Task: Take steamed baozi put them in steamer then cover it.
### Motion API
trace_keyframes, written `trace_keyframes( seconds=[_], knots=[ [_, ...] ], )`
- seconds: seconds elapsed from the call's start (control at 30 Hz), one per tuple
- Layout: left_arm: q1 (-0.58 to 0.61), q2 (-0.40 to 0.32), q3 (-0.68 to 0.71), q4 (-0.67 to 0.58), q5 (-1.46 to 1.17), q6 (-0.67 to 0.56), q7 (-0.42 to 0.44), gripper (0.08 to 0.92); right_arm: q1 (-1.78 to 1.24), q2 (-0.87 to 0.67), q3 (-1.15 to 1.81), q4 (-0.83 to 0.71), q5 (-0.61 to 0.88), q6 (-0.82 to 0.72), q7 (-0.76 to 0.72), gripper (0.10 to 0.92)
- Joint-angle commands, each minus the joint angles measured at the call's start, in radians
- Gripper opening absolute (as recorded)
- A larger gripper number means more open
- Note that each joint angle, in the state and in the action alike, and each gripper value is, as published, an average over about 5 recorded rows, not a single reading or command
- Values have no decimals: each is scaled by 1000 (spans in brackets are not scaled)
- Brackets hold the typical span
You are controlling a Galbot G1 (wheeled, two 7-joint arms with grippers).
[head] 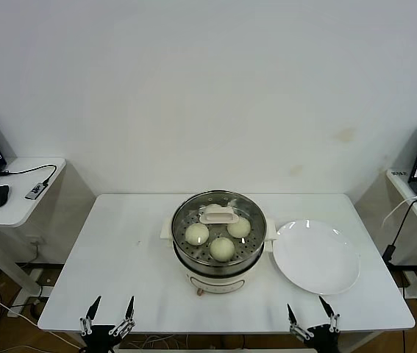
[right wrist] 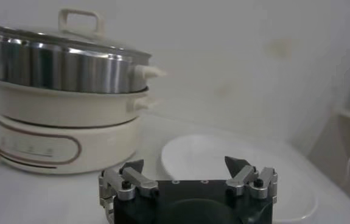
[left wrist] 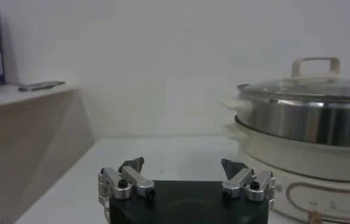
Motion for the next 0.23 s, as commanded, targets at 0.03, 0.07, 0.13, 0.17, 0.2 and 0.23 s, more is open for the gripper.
trace_keyframes(
  seconds=[0.03, 0.07, 0.13, 0.17, 0.2, 0.23],
  knots=[
    [23, -24, -8, 23, -42, -21, 12, 823, -26, -13, -40, 18, 36, -21, -8, 823],
    [24, -25, -6, 22, -39, -18, 13, 823, -26, -13, -42, 17, 36, -20, -6, 823],
    [25, -27, -2, 22, -35, -14, 16, 823, -24, -14, -46, 17, 34, -18, -3, 823],
    [26, -28, -1, 22, -33, -12, 18, 823, -23, -14, -47, 16, 32, -17, -2, 823],
    [26, -29, 0, 23, -32, -12, 19, 823, -23, -14, -47, 16, 32, -17, -2, 823],
    [26, -29, 1, 23, -31, -12, 20, 823, -22, -14, -47, 16, 31, -16, -1, 823]
  ],
)
